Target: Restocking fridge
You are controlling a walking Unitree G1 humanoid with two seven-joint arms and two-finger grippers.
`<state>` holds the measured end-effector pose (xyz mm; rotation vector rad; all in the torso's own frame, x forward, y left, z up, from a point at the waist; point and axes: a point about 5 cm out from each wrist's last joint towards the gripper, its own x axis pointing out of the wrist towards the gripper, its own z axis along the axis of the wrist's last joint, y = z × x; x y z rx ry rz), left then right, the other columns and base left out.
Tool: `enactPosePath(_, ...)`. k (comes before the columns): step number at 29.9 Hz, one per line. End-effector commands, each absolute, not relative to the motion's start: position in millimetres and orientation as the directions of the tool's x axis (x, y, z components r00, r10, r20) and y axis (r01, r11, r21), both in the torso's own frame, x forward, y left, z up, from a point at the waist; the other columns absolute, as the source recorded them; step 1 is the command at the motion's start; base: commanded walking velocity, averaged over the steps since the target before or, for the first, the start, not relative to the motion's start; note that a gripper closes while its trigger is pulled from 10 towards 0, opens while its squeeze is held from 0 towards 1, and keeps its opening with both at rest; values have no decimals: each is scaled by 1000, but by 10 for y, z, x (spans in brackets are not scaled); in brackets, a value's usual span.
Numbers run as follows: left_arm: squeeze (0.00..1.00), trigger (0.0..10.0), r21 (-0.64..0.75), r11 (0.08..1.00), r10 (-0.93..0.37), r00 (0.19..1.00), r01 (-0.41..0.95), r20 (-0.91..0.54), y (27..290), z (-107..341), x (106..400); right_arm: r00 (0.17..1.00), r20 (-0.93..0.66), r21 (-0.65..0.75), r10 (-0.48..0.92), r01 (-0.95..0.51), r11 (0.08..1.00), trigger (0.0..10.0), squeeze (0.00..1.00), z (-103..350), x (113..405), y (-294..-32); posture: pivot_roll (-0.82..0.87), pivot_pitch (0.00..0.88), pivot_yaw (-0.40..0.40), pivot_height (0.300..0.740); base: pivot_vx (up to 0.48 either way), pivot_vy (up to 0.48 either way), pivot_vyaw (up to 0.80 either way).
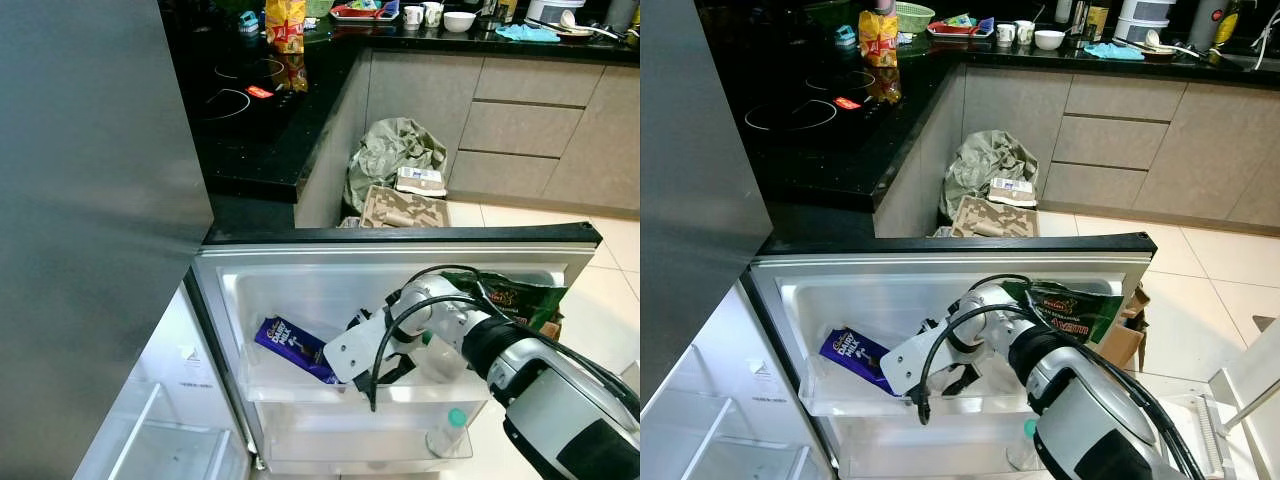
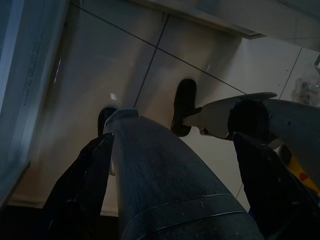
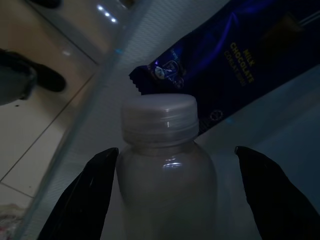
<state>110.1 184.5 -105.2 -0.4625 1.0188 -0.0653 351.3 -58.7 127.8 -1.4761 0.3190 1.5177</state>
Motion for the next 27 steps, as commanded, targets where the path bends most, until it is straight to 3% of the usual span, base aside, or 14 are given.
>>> enactPosePath(1,0,10000,-408,897,-277,504,-169,-818,1806,-1083,1008,217,-870,-438,443,-752,-493,10000,0,1324,3546,-574,-133,43,-37,740,0,0,0)
enactPosePath(9,0,10000,-409,897,-278,504,-168,-818,1805,-1083,1008,254,-863,-462,437,-749,-475,10000,0,1343,3577,-538,-134,51,-35,740,0,0,0)
enactPosePath(16,0,10000,-410,897,-280,504,-166,-817,1803,-1082,1012,221,-858,-439,464,-785,-438,10000,0,1322,3554,-455,-132,50,-38,740,0,0,0)
enactPosePath(24,0,10000,-410,897,-281,505,-165,-816,1795,-1081,1019,250,-869,-435,427,-798,-418,10000,0,1303,3579,-464,-131,51,-39,740,0,0,0)
enactPosePath(25,0,10000,-410,897,-282,503,-162,-817,1793,-1082,1016,254,-869,-435,424,-800,-413,4784,0,1303,3583,-466,-131,51,-39,740,0,0,0)
enactPosePath(27,0,10000,-410,898,-283,502,-161,-817,1792,-1083,1013,256,-869,-436,423,-802,-410,4784,0,1302,3585,-467,-131,51,-39,740,0,0,0)
